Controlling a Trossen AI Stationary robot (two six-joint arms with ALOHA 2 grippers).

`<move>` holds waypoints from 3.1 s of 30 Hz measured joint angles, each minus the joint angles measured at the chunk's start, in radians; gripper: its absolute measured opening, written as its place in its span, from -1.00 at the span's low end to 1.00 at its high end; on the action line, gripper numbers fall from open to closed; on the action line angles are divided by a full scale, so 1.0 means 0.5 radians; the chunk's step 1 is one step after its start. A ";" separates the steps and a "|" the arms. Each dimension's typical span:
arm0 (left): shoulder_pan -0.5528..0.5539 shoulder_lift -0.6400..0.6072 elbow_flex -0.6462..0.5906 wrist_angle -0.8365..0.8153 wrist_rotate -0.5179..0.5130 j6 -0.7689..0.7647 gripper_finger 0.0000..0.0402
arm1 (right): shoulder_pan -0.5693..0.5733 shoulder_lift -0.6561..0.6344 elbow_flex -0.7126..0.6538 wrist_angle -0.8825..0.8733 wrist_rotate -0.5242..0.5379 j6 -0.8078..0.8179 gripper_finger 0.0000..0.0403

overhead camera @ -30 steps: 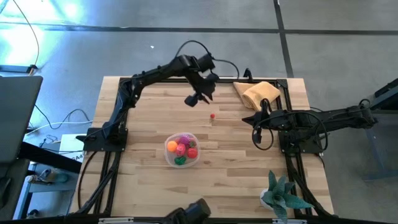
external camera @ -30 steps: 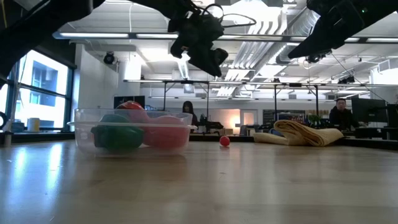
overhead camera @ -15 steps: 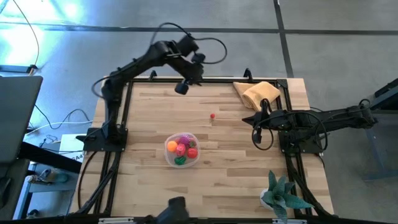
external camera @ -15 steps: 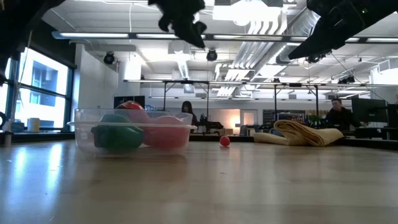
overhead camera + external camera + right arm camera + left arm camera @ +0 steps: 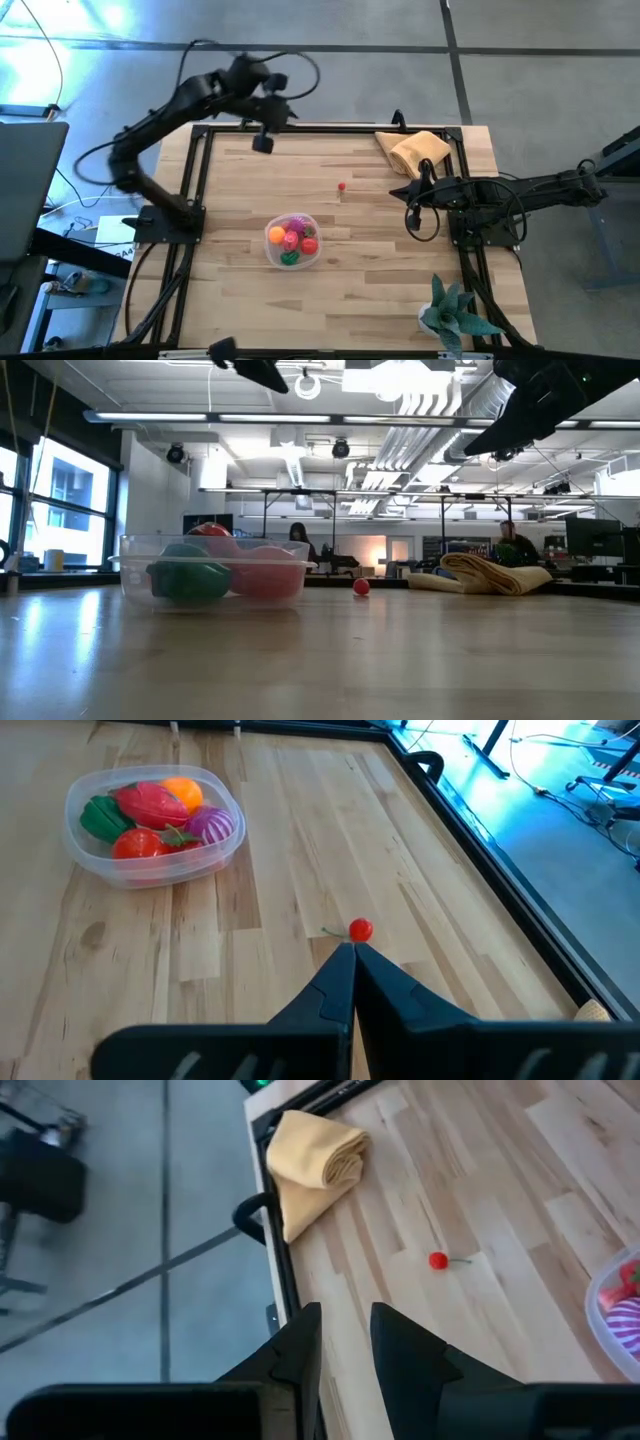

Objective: Pick and placing Produce into tupperware
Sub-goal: Put the red cherry into the transparent container

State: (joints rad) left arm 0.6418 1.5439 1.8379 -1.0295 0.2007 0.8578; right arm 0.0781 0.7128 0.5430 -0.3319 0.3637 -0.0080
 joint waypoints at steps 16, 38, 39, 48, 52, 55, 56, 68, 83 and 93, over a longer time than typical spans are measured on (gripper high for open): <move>-0.001 -1.362 -2.043 1.339 -0.074 -0.312 -0.61 | 0.000 0.000 0.000 0.000 0.000 0.000 -1.00; -0.001 -1.574 -2.602 1.692 0.378 -0.266 -0.61 | 0.000 0.000 0.000 -0.001 0.000 0.000 -1.00; -0.001 -1.574 -2.602 1.691 0.330 -0.266 -0.61 | 0.000 0.000 0.000 -0.001 0.000 0.000 -1.00; -0.003 -1.574 -2.602 1.529 0.502 -0.265 -0.61 | 0.000 0.000 0.000 -0.001 0.001 0.000 -1.00; -0.002 -1.574 -2.602 1.514 0.509 -0.266 -0.61 | 0.000 0.000 0.000 -0.001 0.001 0.000 -1.00; -0.002 -1.574 -2.602 1.507 0.509 -0.266 -0.61 | 0.000 0.001 0.000 -0.001 0.000 0.000 -1.00; -0.002 -1.574 -2.602 1.507 0.509 -0.267 -0.61 | 0.000 0.000 0.000 -0.001 0.000 0.000 -1.00; -0.001 -1.574 -2.602 1.507 0.504 -0.263 -0.61 | 0.000 0.000 0.000 -0.001 0.000 0.000 -1.00; -0.001 -1.574 -2.602 1.507 0.503 -0.259 -0.61 | 0.000 0.000 -0.001 0.000 0.001 0.126 -1.00; -0.001 -1.574 -2.602 1.508 0.503 -0.259 -0.61 | 0.001 0.001 -0.001 0.438 0.000 0.607 -1.00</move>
State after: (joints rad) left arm 0.6415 0.7570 0.5369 -0.2756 0.4522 0.7280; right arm 0.0788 0.7132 0.5426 -0.1130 0.3637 0.2954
